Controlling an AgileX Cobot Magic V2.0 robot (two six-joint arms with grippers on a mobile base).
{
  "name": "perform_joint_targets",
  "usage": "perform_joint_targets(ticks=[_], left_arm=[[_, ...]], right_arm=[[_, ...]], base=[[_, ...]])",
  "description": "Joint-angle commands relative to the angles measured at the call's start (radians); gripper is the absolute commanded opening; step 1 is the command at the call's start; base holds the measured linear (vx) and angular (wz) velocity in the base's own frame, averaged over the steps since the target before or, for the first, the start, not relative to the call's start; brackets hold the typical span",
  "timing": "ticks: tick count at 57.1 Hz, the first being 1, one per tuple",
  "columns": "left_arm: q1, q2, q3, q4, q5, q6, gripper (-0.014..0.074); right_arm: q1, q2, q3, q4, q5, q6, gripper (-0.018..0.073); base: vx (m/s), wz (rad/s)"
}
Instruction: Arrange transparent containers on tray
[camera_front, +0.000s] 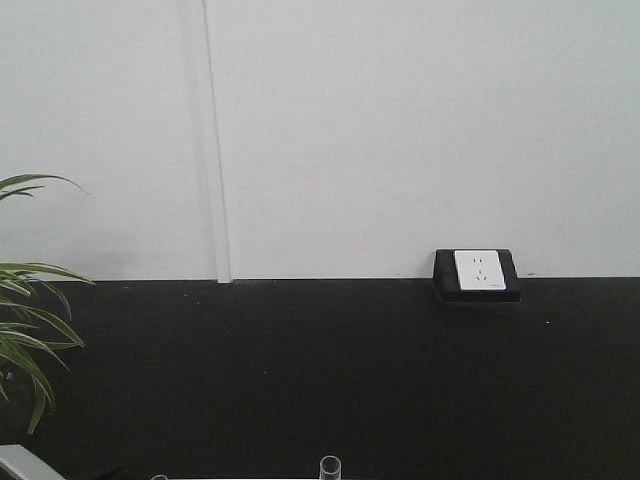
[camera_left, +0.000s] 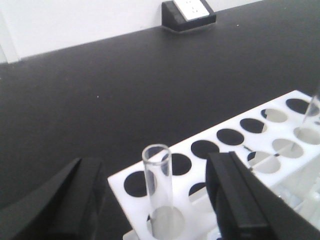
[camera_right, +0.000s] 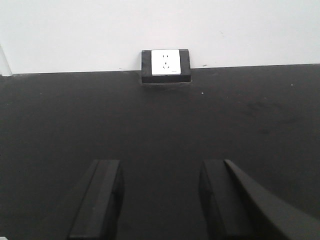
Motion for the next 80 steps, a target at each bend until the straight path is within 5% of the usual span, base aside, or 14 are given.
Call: perform_joint_targets(ticks=[1,11,33,80], left_arm=[[-0.007,0.043,-0.023,-0.023,-0.151,-0.012,0.0560],[-0.007,0.123,-0.030,-0.024,-0.233,-0.012,0.0559],[-0.007,0.180,-0.100,-0.015,-0.190,-0.038,0.0545],[-0.007,0.170,-0.104,-0.013,-0.168,-0.038,0.0179]], right_arm=[[-0.005,0.006,-0.034,-0.005,-0.081,-0.010,0.0430],[-0.005,0.006,-0.033,-0.005,-0.080,-0.010,0.0430],[-0.005,0.006,-0.033,-0.009,-0.045,-0.010,0.0430],[-0.005,0.006,-0.033,-0.013,-0.051,-0.017,0.0430]], base=[[0.00,0.00],[0.00,0.00],[0.00,0.00],[0.00,0.00]])
